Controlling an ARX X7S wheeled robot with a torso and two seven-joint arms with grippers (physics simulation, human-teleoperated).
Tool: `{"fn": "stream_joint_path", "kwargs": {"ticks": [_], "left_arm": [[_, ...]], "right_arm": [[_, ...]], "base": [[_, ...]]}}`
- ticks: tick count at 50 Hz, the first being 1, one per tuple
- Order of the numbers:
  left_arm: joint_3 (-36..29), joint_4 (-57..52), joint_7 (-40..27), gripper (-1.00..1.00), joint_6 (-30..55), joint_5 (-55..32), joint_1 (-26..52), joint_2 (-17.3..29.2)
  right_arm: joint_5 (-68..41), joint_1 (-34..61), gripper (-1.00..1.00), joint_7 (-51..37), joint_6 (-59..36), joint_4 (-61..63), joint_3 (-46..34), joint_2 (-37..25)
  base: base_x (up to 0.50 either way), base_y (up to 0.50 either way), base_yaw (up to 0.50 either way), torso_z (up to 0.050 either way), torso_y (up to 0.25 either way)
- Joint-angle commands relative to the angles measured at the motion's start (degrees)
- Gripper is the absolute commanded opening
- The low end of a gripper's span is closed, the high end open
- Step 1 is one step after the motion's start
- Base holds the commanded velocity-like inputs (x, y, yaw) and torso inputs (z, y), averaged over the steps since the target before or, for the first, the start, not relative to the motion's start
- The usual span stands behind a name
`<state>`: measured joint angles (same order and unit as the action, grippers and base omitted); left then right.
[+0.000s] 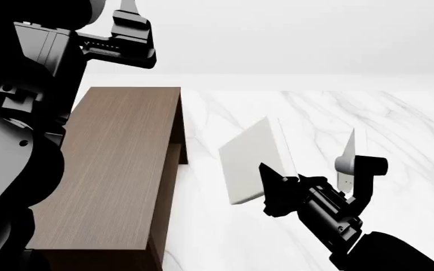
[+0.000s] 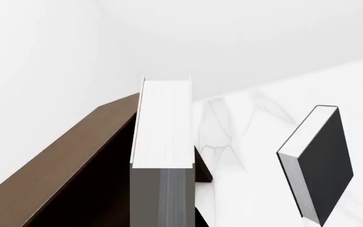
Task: Pick up the book on the right and place it under the cabinet shelf.
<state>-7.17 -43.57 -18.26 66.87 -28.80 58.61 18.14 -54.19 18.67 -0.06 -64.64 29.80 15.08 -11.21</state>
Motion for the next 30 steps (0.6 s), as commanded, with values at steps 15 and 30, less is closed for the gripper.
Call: {"fn": "stream_joint_path", "kwargs": {"ticks": [15, 30], "left_arm": [[0.1, 0.4, -0.2, 1.0, -1.1, -0.4, -0.6, 0.9], [0.0, 0.6, -0.3, 1.0, -1.3, -0.7, -0.3, 1.2]], "right_arm": [[1.5, -10.6, -1.0, 6.1, 8.6, -1.9, -4.8, 4.2], [3.9, -13.2, -1.0, 8.9, 15.0, -10.1, -6.9, 6.9]], "base": [[0.0, 0.0, 0.0, 0.0, 0.001], [0.0, 0.0, 0.0, 0.001, 0.001]]}}
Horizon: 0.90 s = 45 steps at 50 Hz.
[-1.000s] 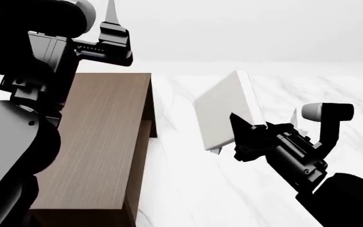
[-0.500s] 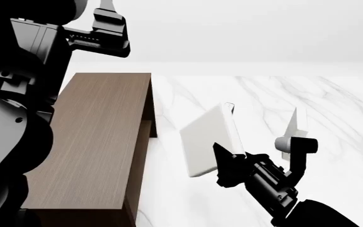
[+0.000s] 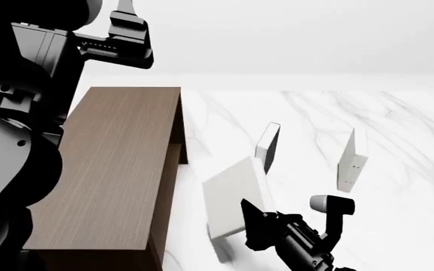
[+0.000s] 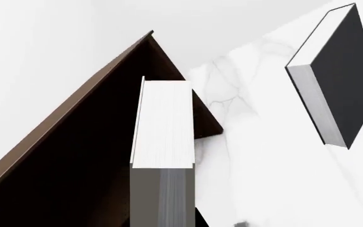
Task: Pick up the book on the right and place it under the cabinet shelf.
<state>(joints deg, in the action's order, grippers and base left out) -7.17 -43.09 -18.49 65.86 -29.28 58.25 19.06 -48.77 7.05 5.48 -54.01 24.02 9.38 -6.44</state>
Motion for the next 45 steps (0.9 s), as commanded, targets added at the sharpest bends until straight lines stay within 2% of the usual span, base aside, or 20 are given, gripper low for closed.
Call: {"fn": "stream_joint_path", "kwargs": {"ticks": [1, 15, 45], "left_arm": [[-0.1, 0.1, -0.1, 1.0, -0.3, -0.2, 0.0, 0.3], [0.3, -0.2, -0.4, 1.0, -0.9, -0.5, -1.0, 0.5], [0.9, -0.8, -1.2, 1.0, -0.4, -1.7, -0.9, 1.0]], "right_arm": [[-1.6, -1.5, -1.0, 3.4, 4.6, -4.9, -1.2, 2.3], [1.7, -0.7, -1.0, 6.0, 12.7, -17.5, -3.9, 4.8], [-2.8, 4.4, -1.0, 5.8, 27.1, -36.1, -12.5, 5.5]], "base": [[0.0, 0.0, 0.0, 0.0, 0.0], [0.0, 0.0, 0.0, 0.0, 0.001], [0.0, 0.0, 0.0, 0.0, 0.001]]}}
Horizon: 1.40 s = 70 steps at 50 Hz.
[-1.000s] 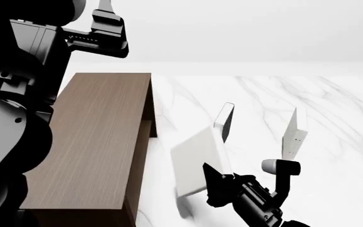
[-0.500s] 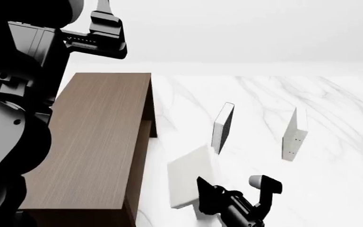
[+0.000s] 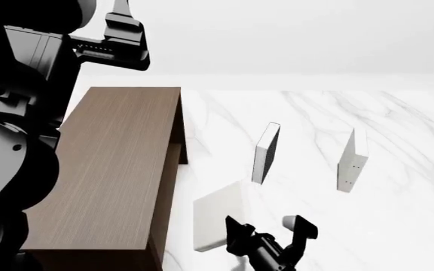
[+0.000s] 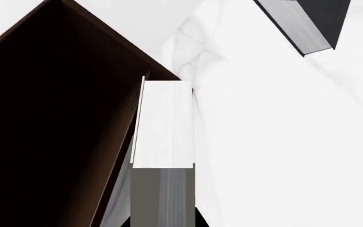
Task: Pick up the book on the right and place it under the cabinet shelf.
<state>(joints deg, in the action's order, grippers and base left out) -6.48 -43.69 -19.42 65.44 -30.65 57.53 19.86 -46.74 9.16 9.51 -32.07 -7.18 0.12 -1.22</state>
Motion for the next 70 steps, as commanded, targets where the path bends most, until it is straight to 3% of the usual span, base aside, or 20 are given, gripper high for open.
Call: {"fn": "stream_joint_path", "kwargs": {"ticks": [1, 30, 50, 51, 70], "left_arm": [[0.2, -0.2, -0.3, 1.0, 0.0, -0.4, -0.2, 0.2], [0.8, -1.3, -1.3, 1.0, 1.0, -1.8, 0.2, 0.4], [1.4, -1.5, -1.6, 1.0, 1.0, -2.7, 0.4, 0.8], [1.3, -1.5, -1.6, 1.0, 1.0, -2.7, 0.4, 0.8], [1.4, -1.2, -1.8, 1.0, 0.5, -3.2, 0.4, 1.3]], "right_arm": [[-5.0, 2.4, -1.0, 1.7, 5.6, -5.3, -3.6, 0.3], [-2.9, 9.3, -1.0, 3.8, 27.2, -31.1, -15.5, 0.8], [-4.3, 8.1, -1.0, 0.7, 28.7, -29.3, -20.9, -1.2], [-4.3, 8.0, 1.0, 0.4, 28.6, -29.1, -21.0, -1.3], [-2.8, 4.4, 1.0, -4.4, 28.2, -18.8, -24.1, -5.1]], "base": [[0.0, 0.0, 0.0, 0.0, 0.0], [0.0, 0.0, 0.0, 0.0, 0.0], [0.0, 0.0, 0.0, 0.0, 0.0], [0.0, 0.0, 0.0, 0.0, 0.0], [0.0, 0.0, 0.0, 0.0, 0.0]]}}
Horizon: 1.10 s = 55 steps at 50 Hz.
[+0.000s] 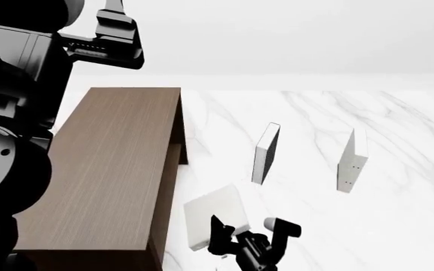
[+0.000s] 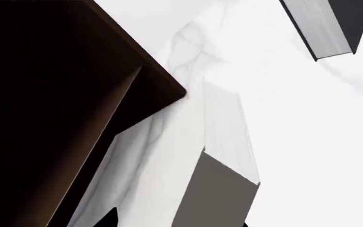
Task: Pick up the book on the right and place it under the cabinet shelf.
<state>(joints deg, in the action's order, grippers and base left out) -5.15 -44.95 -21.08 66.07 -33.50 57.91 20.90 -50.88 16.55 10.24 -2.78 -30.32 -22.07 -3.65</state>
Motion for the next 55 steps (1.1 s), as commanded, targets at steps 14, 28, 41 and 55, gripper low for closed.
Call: {"fn": "stream_joint_path", "kwargs": {"ticks": [14, 28, 41, 55], "left_arm": [[0.8, -0.4, -0.3, 1.0, -0.6, -0.8, -1.0, 0.8], [0.7, -0.4, -0.6, 1.0, -1.1, -1.0, -1.4, 1.0], [1.0, -0.6, -0.9, 1.0, -1.0, -1.6, -1.2, 1.2], [1.1, -0.6, -1.2, 1.0, -1.7, -1.9, -1.7, 1.3]], "right_arm": [[2.3, -4.1, 1.0, -8.0, -0.4, 10.1, -2.0, -5.4], [2.4, -4.6, 1.0, -9.0, 0.4, 13.0, -1.8, -7.1], [2.2, -6.2, 1.0, -10.3, 0.3, 17.6, -1.7, -9.3], [6.4, -8.1, 1.0, -14.6, -1.0, 31.9, -3.8, -15.0]], "base": [[0.0, 0.0, 0.0, 0.0, 0.0], [0.0, 0.0, 0.0, 0.0, 0.0], [0.0, 0.0, 0.0, 0.0, 0.0], [0.0, 0.0, 0.0, 0.0, 0.0]]}}
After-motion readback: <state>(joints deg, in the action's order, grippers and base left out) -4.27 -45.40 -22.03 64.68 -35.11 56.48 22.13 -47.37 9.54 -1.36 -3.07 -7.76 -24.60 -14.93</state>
